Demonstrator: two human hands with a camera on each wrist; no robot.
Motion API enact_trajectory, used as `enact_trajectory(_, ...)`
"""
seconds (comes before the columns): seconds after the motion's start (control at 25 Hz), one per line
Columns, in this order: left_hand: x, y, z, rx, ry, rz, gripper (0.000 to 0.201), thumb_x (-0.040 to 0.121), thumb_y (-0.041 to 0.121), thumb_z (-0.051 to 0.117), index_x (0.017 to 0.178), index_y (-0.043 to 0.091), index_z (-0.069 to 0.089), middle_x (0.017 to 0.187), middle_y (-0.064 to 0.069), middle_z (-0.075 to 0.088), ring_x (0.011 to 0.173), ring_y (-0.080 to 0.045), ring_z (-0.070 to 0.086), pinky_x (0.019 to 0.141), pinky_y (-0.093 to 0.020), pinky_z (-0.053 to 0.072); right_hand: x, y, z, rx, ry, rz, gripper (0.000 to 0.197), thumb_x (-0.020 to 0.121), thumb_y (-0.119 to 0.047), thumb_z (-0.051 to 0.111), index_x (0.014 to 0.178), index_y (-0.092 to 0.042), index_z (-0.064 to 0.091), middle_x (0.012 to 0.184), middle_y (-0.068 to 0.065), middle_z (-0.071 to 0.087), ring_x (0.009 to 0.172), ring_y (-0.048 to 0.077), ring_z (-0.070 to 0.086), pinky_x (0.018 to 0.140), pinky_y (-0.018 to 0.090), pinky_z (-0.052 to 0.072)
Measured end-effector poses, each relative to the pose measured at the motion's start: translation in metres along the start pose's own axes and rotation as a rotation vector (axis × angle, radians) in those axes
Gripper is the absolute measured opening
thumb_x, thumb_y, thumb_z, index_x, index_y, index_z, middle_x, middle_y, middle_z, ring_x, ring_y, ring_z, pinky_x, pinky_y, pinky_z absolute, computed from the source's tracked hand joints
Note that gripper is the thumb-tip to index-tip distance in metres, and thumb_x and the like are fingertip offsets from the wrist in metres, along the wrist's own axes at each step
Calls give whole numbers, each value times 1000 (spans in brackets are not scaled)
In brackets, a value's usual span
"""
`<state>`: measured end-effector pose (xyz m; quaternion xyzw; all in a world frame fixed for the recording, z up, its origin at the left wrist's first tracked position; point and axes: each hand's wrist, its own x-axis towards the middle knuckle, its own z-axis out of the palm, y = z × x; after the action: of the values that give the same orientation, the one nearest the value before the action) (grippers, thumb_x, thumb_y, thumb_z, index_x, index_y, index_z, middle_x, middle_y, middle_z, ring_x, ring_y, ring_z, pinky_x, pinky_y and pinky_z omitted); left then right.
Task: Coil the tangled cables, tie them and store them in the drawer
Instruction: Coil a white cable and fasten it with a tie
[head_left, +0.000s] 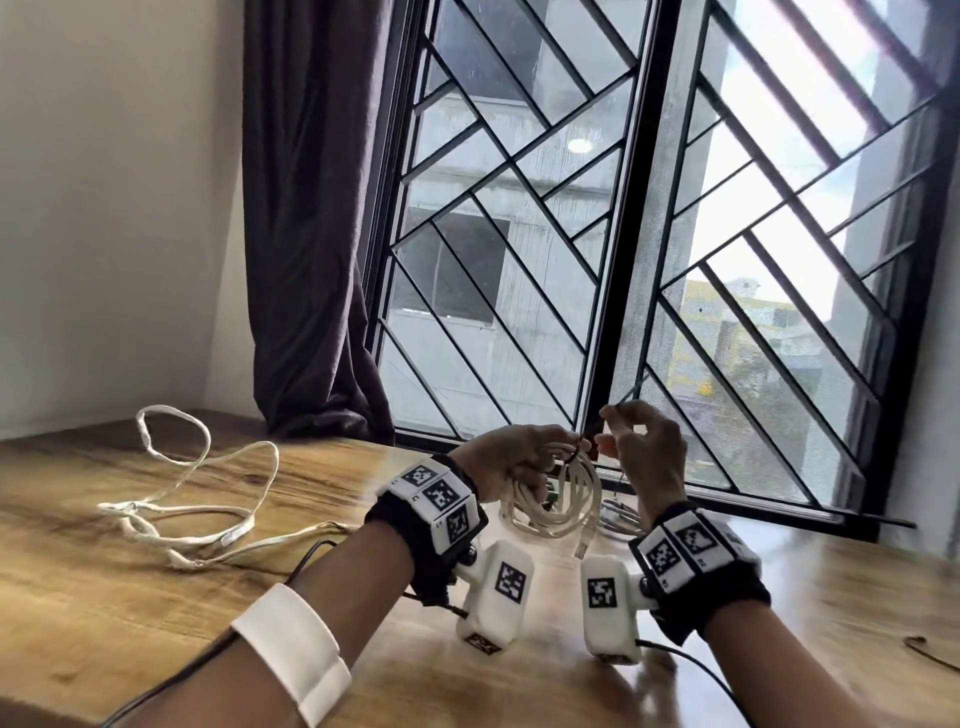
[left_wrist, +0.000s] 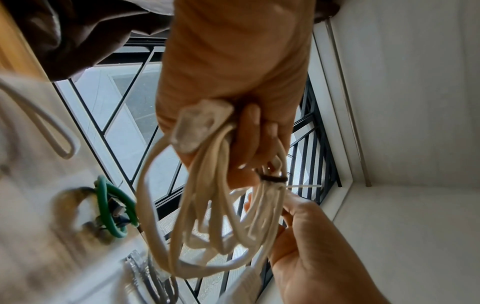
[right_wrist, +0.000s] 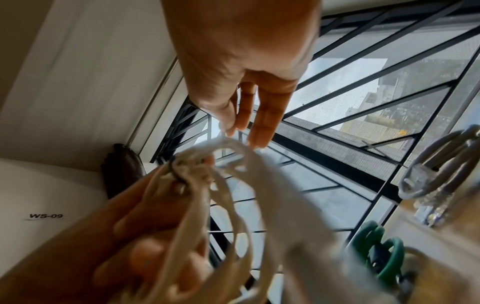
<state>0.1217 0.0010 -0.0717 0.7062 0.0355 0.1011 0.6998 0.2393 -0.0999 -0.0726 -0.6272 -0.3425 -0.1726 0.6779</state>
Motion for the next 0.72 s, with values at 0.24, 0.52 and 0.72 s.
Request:
enact_trajectory(0.24, 0, -1, -2, -21, 184, 97, 25, 91, 28, 56, 71, 13, 56, 38, 10, 31, 31, -3, 24, 33, -16, 35, -8, -4, 13, 264, -218, 53, 10, 92, -17, 57, 85, -13, 62, 73, 5, 61, 54, 10, 62, 52, 23, 51)
enact_trajectory(0.52, 4, -1, 0, -110, 244, 174, 42, 95, 29, 50, 57, 18, 60, 43, 10, 29, 32, -3, 21, 33, -13, 22, -11, -1, 17, 86, -361, -11, 23, 93, -24, 56, 79, -15, 71, 63, -5, 66, 58, 10, 59, 55, 24, 46)
enact_trajectory(0.72, 6, -2, 6, -154, 296, 240, 34, 96, 35, 50, 70, 14, 51, 40, 9, 30, 30, -4, 25, 31, -14, 25, -4, 10, 18, 47, -294, 192, 28, 90, -27, 53, 65, -20, 64, 82, 15, 70, 72, 29, 61, 75, 43, 50)
